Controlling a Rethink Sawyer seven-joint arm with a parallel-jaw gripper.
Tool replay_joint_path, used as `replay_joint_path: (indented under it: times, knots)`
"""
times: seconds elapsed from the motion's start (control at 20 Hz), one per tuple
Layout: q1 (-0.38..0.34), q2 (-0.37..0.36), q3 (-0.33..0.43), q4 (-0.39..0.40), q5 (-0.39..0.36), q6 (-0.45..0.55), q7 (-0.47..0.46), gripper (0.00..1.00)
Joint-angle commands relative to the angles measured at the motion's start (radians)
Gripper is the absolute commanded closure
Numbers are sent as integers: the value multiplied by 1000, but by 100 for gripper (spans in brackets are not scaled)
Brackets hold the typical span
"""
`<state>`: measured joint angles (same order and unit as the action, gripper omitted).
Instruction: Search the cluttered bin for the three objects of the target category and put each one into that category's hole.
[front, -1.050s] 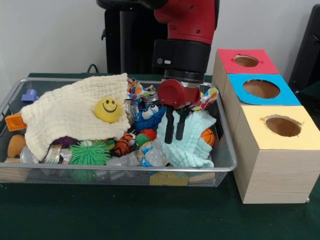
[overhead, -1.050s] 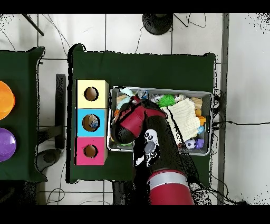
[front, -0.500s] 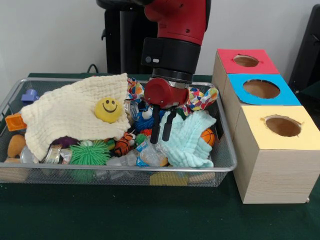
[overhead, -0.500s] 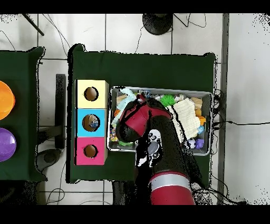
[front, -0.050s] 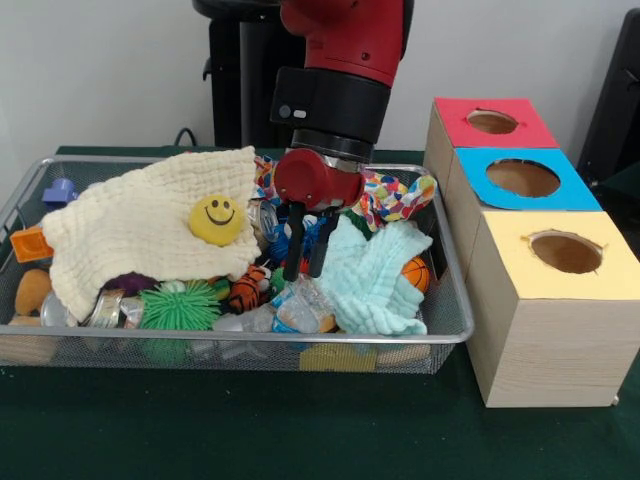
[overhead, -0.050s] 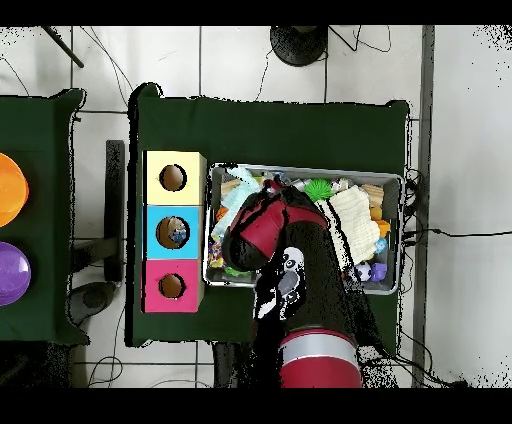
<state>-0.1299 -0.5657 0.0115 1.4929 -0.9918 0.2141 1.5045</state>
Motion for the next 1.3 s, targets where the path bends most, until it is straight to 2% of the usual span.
replay_joint_path:
  times: [0.05,0.4,0.65,1.05,1.3]
  knots:
    - [83,114,-91,-92,-67,-70,182,0]
    - [161,208,-221,-162,-20,-149,248,0]
    - [141,186,-198,-126,24,-138,191,0]
    - [217,251,-306,-170,73,-201,242,0]
    - [327,340,-503,-211,166,-284,319,0]
